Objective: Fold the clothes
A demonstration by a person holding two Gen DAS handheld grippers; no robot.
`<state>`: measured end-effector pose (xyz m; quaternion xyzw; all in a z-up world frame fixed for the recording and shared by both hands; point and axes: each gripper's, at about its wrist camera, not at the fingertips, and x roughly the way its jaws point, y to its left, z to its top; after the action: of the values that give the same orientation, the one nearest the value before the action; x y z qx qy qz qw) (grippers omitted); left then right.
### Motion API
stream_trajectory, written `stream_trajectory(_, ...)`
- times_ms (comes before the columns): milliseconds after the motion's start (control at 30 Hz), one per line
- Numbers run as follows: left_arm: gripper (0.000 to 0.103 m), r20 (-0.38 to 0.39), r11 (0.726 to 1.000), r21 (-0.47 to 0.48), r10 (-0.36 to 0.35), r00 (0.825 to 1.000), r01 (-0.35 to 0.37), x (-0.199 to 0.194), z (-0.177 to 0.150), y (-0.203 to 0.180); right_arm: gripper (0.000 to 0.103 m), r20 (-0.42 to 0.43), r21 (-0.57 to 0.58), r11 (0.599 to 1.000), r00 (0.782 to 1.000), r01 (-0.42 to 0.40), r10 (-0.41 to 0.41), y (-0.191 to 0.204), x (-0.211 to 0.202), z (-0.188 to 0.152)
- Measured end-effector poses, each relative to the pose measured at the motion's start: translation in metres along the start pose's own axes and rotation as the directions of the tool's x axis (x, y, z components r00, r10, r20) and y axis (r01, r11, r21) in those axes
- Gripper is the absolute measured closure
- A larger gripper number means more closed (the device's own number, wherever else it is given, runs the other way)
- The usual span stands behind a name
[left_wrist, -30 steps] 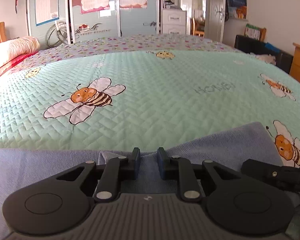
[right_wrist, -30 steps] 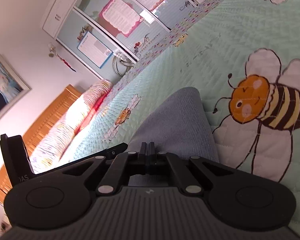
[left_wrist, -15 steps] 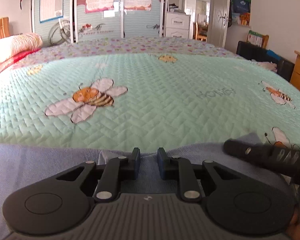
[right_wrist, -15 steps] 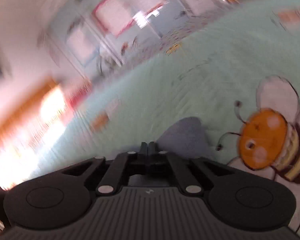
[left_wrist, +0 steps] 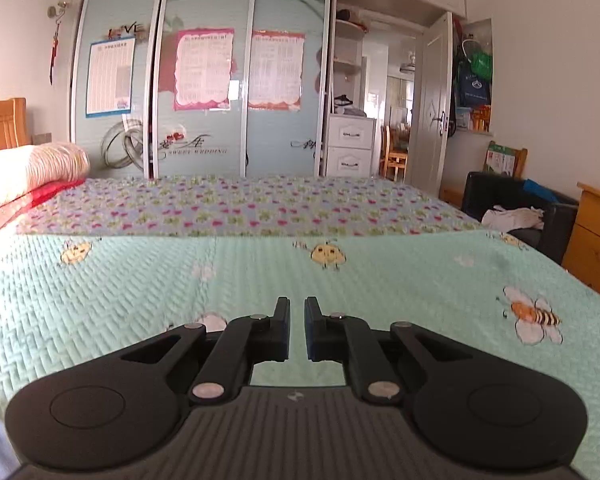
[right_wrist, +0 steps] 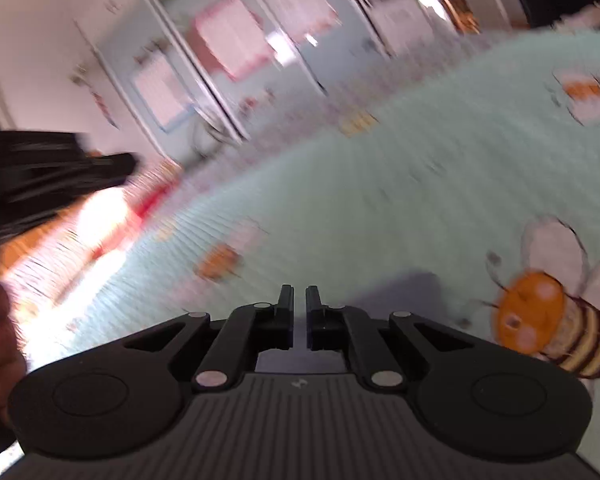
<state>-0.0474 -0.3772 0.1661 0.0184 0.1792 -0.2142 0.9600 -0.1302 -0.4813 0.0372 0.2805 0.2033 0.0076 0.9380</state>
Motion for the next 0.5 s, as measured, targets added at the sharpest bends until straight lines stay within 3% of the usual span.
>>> stream_trajectory(67,0.094,0.0,1.0,0.013,0.0,1.0,0.0,0.0,0.004,-0.005,0.097,-0.007,0.012,1.0,1.0,-0.02,0.02,0.006,0.005,-0.005)
stream_trajectory(133,0.094,-0.002,1.0,0.022,-0.001,1.0,0.001,0.002,0.006,-0.01,0.099,-0.086,0.0,1.0,0.996,0.016,-0.016,0.003,0.025,-0.016)
stream_trajectory(200,0.094,-0.006,1.0,0.026,-0.009,1.0,0.009,0.004,0.008,-0.013,0.103,-0.102,-0.015,0.999,0.994,0.037,-0.038,-0.009,0.039,-0.033)
stream_trajectory(400,0.094,-0.015,0.999,0.039,-0.02,1.0,0.021,0.011,0.011,-0.017,0.103,-0.12,-0.048,0.998,0.992,0.04,-0.046,-0.002,0.039,-0.026)
stream_trajectory(500,0.094,-0.025,0.999,0.042,-0.022,0.999,0.023,0.014,0.012,-0.017,0.098,-0.068,-0.013,1.0,0.998,0.0,-0.001,0.003,0.021,-0.021)
